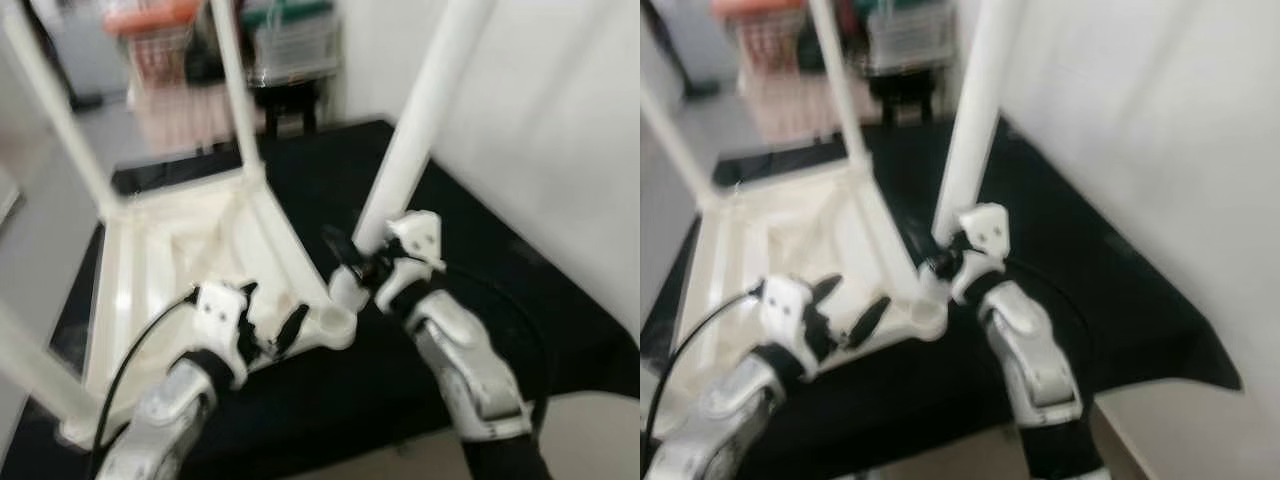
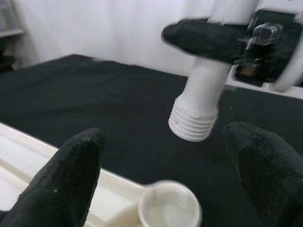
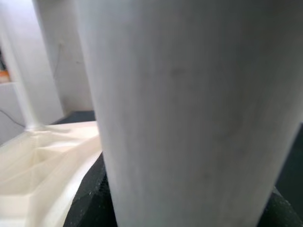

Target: Building children table

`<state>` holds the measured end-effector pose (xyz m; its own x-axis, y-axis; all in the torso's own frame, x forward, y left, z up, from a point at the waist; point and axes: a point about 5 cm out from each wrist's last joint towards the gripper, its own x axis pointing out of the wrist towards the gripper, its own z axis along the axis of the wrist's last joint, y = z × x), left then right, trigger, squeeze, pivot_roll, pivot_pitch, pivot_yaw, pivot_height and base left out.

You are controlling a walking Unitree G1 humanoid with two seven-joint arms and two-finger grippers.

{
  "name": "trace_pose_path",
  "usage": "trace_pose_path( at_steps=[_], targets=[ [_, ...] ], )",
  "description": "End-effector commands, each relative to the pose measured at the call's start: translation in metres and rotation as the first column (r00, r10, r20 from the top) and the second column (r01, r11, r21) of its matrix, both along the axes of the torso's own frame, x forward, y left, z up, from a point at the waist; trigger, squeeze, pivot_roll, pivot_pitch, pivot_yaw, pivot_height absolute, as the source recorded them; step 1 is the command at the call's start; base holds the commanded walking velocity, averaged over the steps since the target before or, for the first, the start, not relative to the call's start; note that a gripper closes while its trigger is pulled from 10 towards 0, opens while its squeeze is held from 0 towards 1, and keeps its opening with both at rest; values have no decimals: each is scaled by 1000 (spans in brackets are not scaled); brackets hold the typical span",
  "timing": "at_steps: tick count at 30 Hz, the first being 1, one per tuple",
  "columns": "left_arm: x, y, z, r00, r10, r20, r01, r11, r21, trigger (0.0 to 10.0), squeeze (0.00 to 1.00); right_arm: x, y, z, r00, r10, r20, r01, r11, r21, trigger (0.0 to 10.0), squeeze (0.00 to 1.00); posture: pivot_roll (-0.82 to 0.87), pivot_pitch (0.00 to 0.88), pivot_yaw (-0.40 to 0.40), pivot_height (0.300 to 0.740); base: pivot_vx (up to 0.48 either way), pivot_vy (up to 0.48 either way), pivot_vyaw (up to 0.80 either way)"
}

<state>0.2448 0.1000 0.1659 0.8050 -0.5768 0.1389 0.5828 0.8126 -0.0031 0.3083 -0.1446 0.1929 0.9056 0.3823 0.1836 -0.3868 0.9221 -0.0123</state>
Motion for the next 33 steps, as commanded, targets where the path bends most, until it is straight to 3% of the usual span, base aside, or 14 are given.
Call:
trace_pose_path(
  at_steps=[1,9,15,17,21,26,28,33],
  targets=[
    [0,13,-2,998,58,8,-59,997,58,10000,0,-1,22,12,993,113,45,-114,994,4,10000,0,-64,0,58,740,251,0,625],
    [-5,12,-9,998,61,-34,-56,991,123,10000,0,-2,21,12,983,181,43,-179,982,-54,10000,0,-60,6,60,740,63,0,156],
    [-13,16,-15,995,69,-78,-54,983,175,10000,0,-15,29,10,922,387,12,-385,919,-84,10000,0,-51,14,59,740,0,0,306],
    [-13,16,-15,995,69,-78,-54,983,175,10000,0,-15,29,10,922,387,12,-385,919,-84,10000,0,-51,14,59,740,0,0,800],
    [-21,8,-15,995,-40,-92,56,982,180,10000,0,-20,26,8,889,457,-11,-457,887,-72,10000,0,-47,18,57,740,0,0,800],
    [-23,6,-14,993,-67,-97,84,981,177,10000,0,-21,24,8,874,486,-17,-486,871,-73,10000,0,-49,18,59,740,0,0,800],
    [-25,2,-14,987,-109,-116,128,978,165,10000,0,-24,18,11,850,526,-24,-526,847,-75,10000,0,-50,20,60,740,0,0,800],
    [-25,1,-14,984,-125,-125,143,977,155,10000,0,-25,17,11,846,533,-30,-533,842,-84,10000,0,-51,21,60,740,0,0,600]
  ],
)
